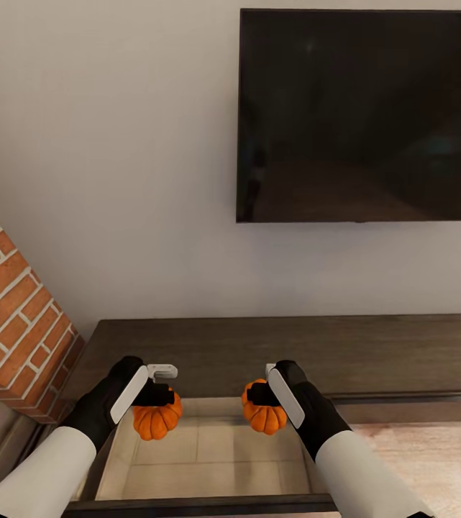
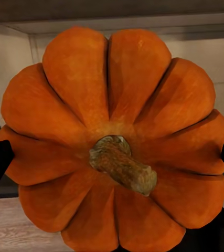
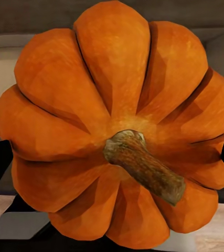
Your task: Place each of the two pumpkins and all three candles from the living room inside a cabinet in the living room (use any cabinet), then make sure every cabinet is closed, and position the cauldron so it is next to a table in the living room.
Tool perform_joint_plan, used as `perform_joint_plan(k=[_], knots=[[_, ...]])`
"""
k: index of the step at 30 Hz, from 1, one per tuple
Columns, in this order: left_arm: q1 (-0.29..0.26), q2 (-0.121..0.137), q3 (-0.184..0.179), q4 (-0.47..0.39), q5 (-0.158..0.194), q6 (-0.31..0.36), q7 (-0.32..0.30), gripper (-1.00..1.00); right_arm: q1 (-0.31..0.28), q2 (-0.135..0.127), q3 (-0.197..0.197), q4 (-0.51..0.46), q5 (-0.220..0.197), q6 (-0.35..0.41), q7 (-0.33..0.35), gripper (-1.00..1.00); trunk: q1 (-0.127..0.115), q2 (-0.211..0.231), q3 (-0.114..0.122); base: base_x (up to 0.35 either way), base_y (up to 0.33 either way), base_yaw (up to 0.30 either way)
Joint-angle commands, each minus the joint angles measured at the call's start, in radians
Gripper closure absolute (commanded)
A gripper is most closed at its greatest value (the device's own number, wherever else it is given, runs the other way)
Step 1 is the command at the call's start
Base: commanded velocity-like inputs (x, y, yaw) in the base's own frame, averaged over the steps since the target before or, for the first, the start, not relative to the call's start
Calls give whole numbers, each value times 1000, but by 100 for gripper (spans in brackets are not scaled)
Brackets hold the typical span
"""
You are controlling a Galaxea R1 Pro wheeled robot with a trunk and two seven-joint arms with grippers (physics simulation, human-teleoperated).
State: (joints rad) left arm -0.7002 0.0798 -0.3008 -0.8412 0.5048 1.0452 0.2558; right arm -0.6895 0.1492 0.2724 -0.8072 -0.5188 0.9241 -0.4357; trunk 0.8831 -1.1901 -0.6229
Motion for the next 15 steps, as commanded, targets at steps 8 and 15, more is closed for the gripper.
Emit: perform_joint_plan(k=[8,15], knots=[[-1,1,-4,0,11,2,10,100,-1,0,2,-1,-12,2,-9,100,31,-57,-26,0,0,0],[-1,2,-4,1,11,2,10,100,-1,2,0,-1,-13,2,-9,100,58,-106,-48,0,0,0]])
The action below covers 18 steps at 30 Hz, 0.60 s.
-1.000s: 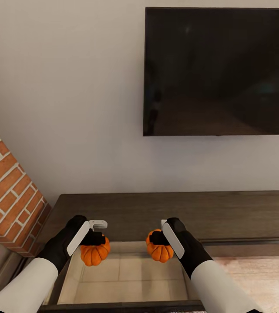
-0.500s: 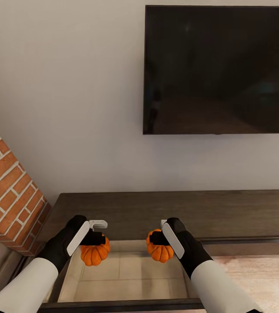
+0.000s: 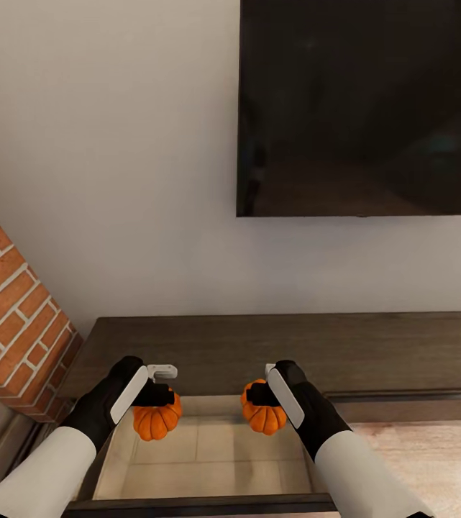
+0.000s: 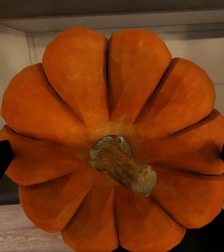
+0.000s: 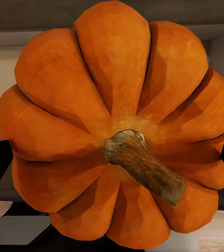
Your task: Place each of the two pumpkins and all three candles from the living room inside a cabinet in the living room (use any cabinet), then make sure every cabinet is closed, and position the cauldron so it is next to a table in the living room.
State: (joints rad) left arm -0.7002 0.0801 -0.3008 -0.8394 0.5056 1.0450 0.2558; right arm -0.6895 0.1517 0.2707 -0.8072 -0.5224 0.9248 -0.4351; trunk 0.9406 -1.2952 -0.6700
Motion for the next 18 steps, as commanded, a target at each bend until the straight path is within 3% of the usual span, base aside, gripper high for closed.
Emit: perform_joint_plan(k=[1,18], knots=[[-1,1,-4,-1,10,2,10,100,-1,0,2,-1,-10,2,-10,100,4,-8,-4,0,0,0],[-1,1,-4,-1,10,2,10,100,-1,0,2,-1,-10,0,-10,100,69,-127,-57,0,0,0]])
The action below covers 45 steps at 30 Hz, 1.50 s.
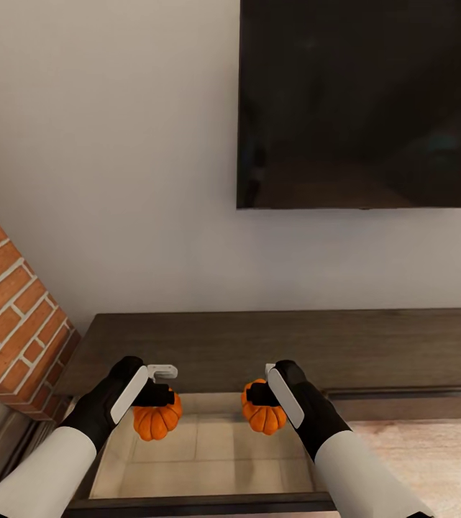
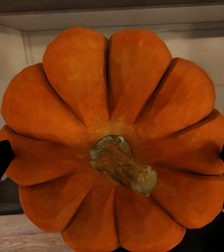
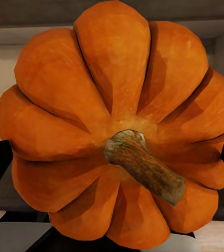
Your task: Place each of the two pumpkins and all three candles from the living room inside a cabinet in the living room (use any cabinet), then make sure every cabinet is closed, and position the cauldron so it is next to a table in the living room.
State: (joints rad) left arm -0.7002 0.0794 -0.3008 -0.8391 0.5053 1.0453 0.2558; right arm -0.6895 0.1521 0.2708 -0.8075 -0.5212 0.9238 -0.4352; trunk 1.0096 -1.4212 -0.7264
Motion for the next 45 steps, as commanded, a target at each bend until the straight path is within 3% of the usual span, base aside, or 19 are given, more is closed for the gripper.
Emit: perform_joint_plan(k=[1,6,14,26,33,45], knots=[[-1,1,-4,-1,10,2,10,100,-1,0,2,-1,-11,1,-10,100,4,-8,-4,0,0,0],[-1,0,-4,12,10,2,10,100,-1,0,2,-1,-11,1,-9,100,23,-43,-20,0,0,0],[-36,-15,-4,117,10,2,10,100,-1,0,4,0,-11,1,-9,100,54,-99,-45,0,0,0],[-39,-17,-4,128,11,2,10,100,-1,0,5,19,-8,9,-10,100,100,-183,-82,0,0,0],[-39,-17,-4,129,10,2,10,100,-1,2,7,44,-6,77,-13,100,127,-232,-104,0,0,0],[-39,-17,-4,134,11,2,10,100,-1,3,7,45,-8,83,-10,100,173,-316,-142,0,0,0]])
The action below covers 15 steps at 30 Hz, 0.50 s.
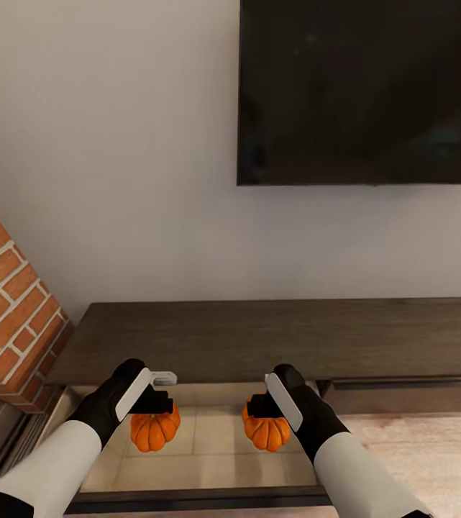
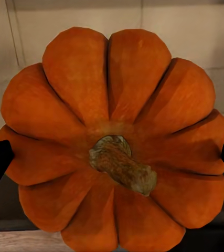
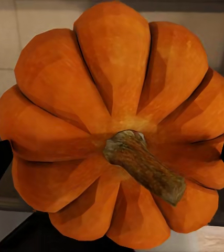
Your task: Place each of the two pumpkins and all three candles from the living room inside a cabinet in the living room (use any cabinet), then make sure every cabinet is closed, and position the cauldron so it is next to a table in the living room.
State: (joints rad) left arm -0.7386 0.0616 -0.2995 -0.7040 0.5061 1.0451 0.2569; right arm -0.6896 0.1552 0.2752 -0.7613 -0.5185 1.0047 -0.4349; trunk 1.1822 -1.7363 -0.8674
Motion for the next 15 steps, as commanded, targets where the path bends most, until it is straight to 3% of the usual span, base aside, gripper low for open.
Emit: perform_joint_plan(k=[1,15], knots=[[-1,1,-5,-1,10,2,9,100,-1,0,2,-1,-11,2,-10,100,4,-8,-4,0,0,0],[-17,-3,-4,57,9,2,10,100,-1,1,2,-1,-11,-2,-9,100,57,-106,-48,0,0,0]])
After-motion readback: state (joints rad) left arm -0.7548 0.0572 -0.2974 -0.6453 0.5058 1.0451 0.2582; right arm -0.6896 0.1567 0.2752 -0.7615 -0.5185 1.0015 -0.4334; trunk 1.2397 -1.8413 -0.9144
